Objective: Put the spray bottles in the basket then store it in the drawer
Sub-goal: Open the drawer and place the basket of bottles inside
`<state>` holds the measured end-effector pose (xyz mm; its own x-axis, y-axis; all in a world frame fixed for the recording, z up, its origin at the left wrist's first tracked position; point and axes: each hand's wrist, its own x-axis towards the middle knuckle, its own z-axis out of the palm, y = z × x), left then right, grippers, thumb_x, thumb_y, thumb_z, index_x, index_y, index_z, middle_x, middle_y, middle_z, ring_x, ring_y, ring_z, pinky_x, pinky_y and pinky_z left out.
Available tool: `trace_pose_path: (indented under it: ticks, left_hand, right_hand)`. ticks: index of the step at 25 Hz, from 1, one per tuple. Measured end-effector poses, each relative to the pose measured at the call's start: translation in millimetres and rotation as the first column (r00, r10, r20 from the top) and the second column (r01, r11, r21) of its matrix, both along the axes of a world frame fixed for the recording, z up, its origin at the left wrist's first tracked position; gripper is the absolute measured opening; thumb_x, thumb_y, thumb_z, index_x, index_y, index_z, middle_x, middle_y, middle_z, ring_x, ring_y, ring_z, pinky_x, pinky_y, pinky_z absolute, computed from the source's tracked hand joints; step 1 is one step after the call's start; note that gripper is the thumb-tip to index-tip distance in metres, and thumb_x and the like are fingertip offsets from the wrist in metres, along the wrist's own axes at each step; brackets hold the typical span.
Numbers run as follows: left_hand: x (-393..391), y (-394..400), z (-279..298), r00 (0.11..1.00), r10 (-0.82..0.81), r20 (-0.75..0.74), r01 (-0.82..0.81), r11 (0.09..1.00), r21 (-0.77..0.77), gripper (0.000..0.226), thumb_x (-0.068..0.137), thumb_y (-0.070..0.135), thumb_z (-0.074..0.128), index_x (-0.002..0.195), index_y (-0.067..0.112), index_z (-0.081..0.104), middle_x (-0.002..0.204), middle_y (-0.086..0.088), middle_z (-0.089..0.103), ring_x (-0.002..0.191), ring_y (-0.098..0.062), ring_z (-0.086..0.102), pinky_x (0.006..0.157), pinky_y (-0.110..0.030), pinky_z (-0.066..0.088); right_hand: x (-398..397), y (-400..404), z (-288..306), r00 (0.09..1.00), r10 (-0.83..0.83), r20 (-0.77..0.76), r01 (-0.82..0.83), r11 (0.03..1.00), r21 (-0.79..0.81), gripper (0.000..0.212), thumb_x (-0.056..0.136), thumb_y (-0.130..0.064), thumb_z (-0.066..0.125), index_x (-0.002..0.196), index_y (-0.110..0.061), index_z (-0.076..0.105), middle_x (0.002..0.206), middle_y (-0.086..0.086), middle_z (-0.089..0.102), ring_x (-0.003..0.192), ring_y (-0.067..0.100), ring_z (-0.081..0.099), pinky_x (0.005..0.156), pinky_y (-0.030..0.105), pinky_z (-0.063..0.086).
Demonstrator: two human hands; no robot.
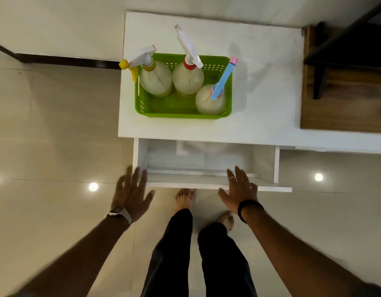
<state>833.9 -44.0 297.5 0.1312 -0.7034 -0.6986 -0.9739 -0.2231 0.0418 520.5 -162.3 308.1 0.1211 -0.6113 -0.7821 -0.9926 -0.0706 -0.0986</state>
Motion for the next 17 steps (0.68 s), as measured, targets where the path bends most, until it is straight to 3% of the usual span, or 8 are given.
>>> trace_pose_path:
  ticks: [2,4,8,12,17]
  left_hand:
    - [-44,13,-3,0.976,-0.143,-0.167,0.151,0.988,0.042,0.080,0.095,0.061,0.011,0.162,0.019,-0.001,0.171,-0.010,0.001,0.159,-0.030,-0.002,0.128,-0.044,0.009]
    - [-85,20,-7,0.957,-0.165,-0.238,0.190,0.978,0.086,0.077,0.099,0.057,0.025,0.162,0.019,0.002,0.171,-0.011,0.003,0.159,-0.031,0.001,0.129,-0.046,0.008]
    - [-129,32,1,0.975,-0.043,-0.219,0.080,0.983,0.163,0.076,0.098,0.054,0.036,0.159,0.013,0.015,0.167,-0.012,0.018,0.156,-0.034,0.013,0.127,-0.049,0.016]
    - [-133,51,11,0.977,-0.046,-0.209,0.097,0.965,0.244,0.077,0.099,0.052,0.039,0.160,0.015,0.011,0.169,-0.009,0.013,0.157,-0.031,0.010,0.123,-0.049,0.023]
    - [-152,77,28,0.979,0.054,-0.198,0.024,0.928,0.373,0.079,0.099,0.054,0.038,0.161,0.017,0.005,0.171,-0.007,0.001,0.159,-0.031,0.000,0.119,-0.053,0.028]
  right_hand:
    - [-12,24,-11,0.990,0.127,-0.068,-0.114,0.977,0.179,0.078,0.097,-0.050,0.045,0.160,-0.024,0.007,0.169,0.004,-0.003,0.155,0.022,-0.001,0.122,0.052,0.010]
    - [-20,45,-15,0.984,0.166,-0.063,-0.152,0.969,0.193,0.078,0.096,-0.052,0.043,0.160,-0.025,0.008,0.169,0.004,0.004,0.155,0.023,0.003,0.122,0.053,0.009]
    - [-35,79,-11,0.980,0.196,-0.043,-0.186,0.966,0.180,0.074,0.096,-0.052,0.040,0.159,-0.026,0.010,0.168,0.003,0.010,0.154,0.023,0.006,0.120,0.054,0.012]
    - [-48,99,-9,0.971,0.241,-0.007,-0.230,0.935,0.270,0.080,0.095,-0.052,0.045,0.160,-0.026,0.007,0.168,0.003,0.006,0.154,0.025,0.005,0.117,0.054,0.023]
    - [-62,129,-2,0.970,0.243,0.023,-0.236,0.908,0.346,0.083,0.095,-0.053,0.045,0.160,-0.026,0.000,0.169,0.002,-0.003,0.155,0.025,-0.002,0.118,0.054,0.022]
